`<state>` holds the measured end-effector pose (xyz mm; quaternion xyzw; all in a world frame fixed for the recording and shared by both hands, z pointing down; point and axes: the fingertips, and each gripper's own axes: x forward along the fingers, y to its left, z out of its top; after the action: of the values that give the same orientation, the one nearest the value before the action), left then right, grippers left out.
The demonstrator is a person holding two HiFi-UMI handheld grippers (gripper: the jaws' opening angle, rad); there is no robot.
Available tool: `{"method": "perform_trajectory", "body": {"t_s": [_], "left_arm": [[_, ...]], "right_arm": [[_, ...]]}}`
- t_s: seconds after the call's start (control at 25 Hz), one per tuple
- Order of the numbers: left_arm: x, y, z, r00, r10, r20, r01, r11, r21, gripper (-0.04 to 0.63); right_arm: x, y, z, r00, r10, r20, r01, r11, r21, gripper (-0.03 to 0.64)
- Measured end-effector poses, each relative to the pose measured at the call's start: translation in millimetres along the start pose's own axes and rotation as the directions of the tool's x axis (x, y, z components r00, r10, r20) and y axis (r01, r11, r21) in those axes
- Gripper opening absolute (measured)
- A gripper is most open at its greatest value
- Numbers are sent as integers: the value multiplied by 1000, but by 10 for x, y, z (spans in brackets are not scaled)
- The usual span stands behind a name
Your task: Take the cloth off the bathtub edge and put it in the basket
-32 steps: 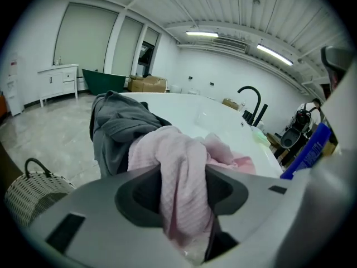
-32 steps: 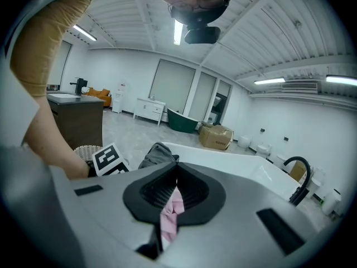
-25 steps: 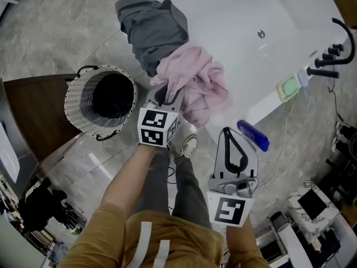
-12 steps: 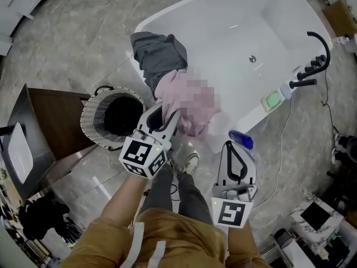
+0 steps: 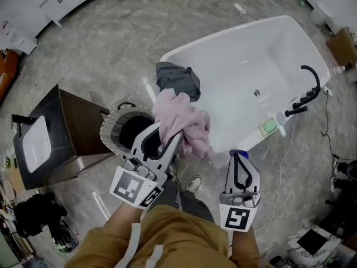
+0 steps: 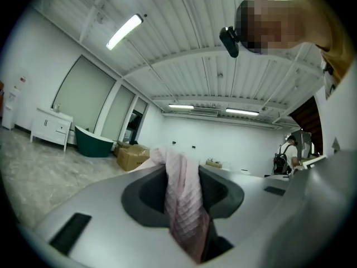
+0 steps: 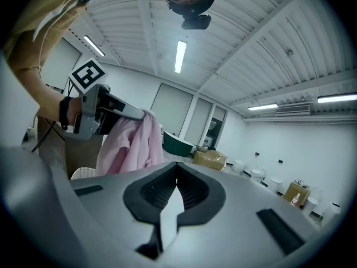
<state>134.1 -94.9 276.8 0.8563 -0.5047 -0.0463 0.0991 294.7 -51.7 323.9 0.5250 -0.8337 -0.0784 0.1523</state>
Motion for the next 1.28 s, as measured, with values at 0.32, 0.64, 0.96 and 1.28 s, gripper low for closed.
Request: {"method": "perform_trajectory", "body": {"t_s": [0.32, 0.64, 0.96, 1.28], "left_arm": [[-510, -182, 598, 994, 90, 57, -95, 992, 83, 129], [-1001, -69, 865, 962, 231, 143, -242, 968, 65, 129], [-1584, 50, 953, 911, 370, 185, -385, 921, 58, 129], [-2347, 461, 1030, 837, 506, 208, -523, 851, 38, 129]], "right_arm": [[-45, -13, 537, 991, 66, 118, -64, 998, -23, 6], [-72, 193, 725, 969, 167, 181, -162, 986, -39, 6], [39, 617, 888, 922, 312, 227, -302, 950, -78, 6], [253, 1356, 1315, 850, 450, 274, -426, 893, -144, 6]]}}
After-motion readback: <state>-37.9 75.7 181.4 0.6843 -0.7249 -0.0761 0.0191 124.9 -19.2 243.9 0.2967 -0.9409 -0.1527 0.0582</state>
